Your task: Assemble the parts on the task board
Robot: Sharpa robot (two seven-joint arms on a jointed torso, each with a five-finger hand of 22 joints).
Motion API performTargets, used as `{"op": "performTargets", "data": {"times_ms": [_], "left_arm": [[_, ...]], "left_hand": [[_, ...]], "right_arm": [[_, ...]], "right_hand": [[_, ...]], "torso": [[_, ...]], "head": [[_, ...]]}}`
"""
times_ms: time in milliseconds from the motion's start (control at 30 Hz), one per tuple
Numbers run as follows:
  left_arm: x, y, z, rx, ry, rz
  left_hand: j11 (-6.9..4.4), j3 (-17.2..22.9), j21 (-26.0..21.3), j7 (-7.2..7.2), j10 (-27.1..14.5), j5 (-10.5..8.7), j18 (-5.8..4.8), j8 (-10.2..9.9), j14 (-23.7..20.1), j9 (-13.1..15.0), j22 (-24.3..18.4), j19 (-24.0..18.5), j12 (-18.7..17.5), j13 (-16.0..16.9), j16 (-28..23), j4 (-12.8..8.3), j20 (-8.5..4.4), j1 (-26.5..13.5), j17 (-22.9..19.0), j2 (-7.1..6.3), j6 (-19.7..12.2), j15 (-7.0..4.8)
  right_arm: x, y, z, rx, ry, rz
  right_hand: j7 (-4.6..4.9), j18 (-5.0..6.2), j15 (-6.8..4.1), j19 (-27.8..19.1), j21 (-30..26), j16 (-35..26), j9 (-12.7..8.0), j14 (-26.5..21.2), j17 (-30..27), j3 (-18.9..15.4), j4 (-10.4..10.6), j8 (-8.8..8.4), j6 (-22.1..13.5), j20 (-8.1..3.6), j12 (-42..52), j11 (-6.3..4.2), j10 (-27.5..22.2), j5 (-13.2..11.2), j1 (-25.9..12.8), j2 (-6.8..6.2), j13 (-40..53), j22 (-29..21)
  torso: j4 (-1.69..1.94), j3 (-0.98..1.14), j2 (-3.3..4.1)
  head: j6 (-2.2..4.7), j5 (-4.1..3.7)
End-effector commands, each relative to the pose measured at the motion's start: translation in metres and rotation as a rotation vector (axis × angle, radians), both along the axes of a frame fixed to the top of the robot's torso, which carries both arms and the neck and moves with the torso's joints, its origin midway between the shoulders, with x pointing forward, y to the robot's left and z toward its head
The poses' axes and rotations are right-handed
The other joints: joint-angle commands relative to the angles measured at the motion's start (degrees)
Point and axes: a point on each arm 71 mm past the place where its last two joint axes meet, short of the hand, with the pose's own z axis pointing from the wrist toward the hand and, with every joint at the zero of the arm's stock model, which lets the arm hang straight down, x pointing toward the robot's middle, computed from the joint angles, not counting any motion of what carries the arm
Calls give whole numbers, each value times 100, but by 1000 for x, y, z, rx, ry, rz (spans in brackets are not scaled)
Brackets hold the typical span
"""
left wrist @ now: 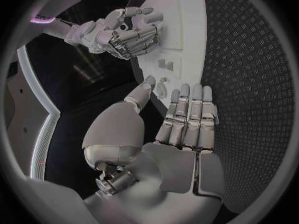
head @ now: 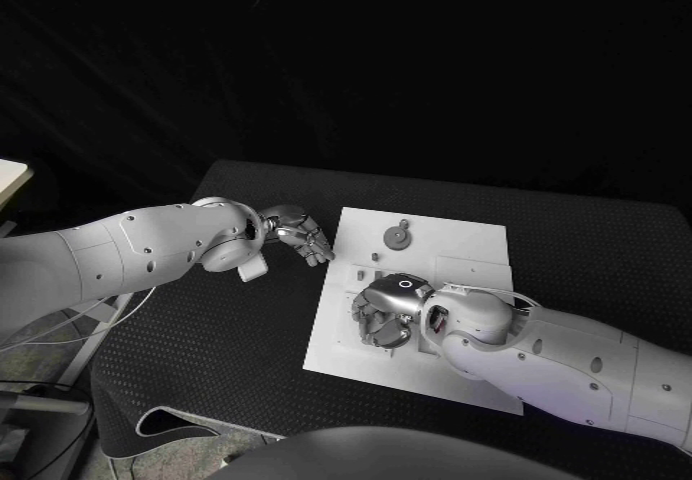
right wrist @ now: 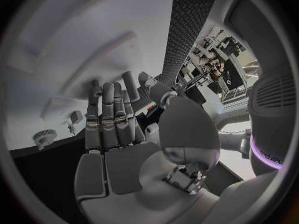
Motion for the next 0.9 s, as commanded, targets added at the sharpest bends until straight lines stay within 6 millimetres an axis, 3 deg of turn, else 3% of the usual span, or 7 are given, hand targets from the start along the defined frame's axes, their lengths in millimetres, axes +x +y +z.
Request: {"op": "performTargets", "data": {"times_ms": [33,400,533,900], "left_arm": [[0,-2,0,-5,4,-13],[0,-1,0,-4,5,-12],[0,-1,-1,-1,10,-13],[0,-1,0,-1,10,-13]], "left_hand": [[15,17,-42,27,-18,-35,-2,-37,-3,-11,-11,5,-39,8,-27,-2,-16,-22,10,-21,24,27],[16,16,-46,28,-20,-35,-7,-40,-6,-14,-14,6,-43,13,-31,0,-18,-22,15,-22,22,28],[16,17,-47,29,-20,-35,-8,-41,-6,-15,-15,6,-45,15,-32,0,-18,-21,16,-20,22,28],[17,17,-50,29,-21,-35,-11,-42,-7,-16,-17,7,-47,18,-34,0,-20,-19,20,-20,23,29]], "right_arm": [[8,-8,2,-4,-41,-54],[8,-9,6,31,-17,-65],[9,-10,5,22,12,-72],[9,-11,4,15,19,-74]], "right_hand": [[10,-38,4,-56,3,38,-7,-30,-6,-35,5,-38,-50,6,9,-5,-40,-11,-2,-69,10,138],[-3,-41,9,-73,13,71,-11,-52,-27,-47,23,-46,-80,10,8,-2,-63,-10,-11,-101,29,139],[-67,-129,161,-418,-145,-72,-13,-380,-231,-25,44,-52,-144,59,-82,-6,-231,-7,-15,-83,-10,119],[-61,-205,276,-747,-409,-291,-3,-503,-702,-2,47,-24,-196,127,-110,-36,-262,-8,-23,-65,-125,84]], "torso": [[-1,1,1],[-1,2,1],[0,0,1],[-1,-2,1]], "head": [[7,-3],[13,-8],[17,-9],[22,-15]]}}
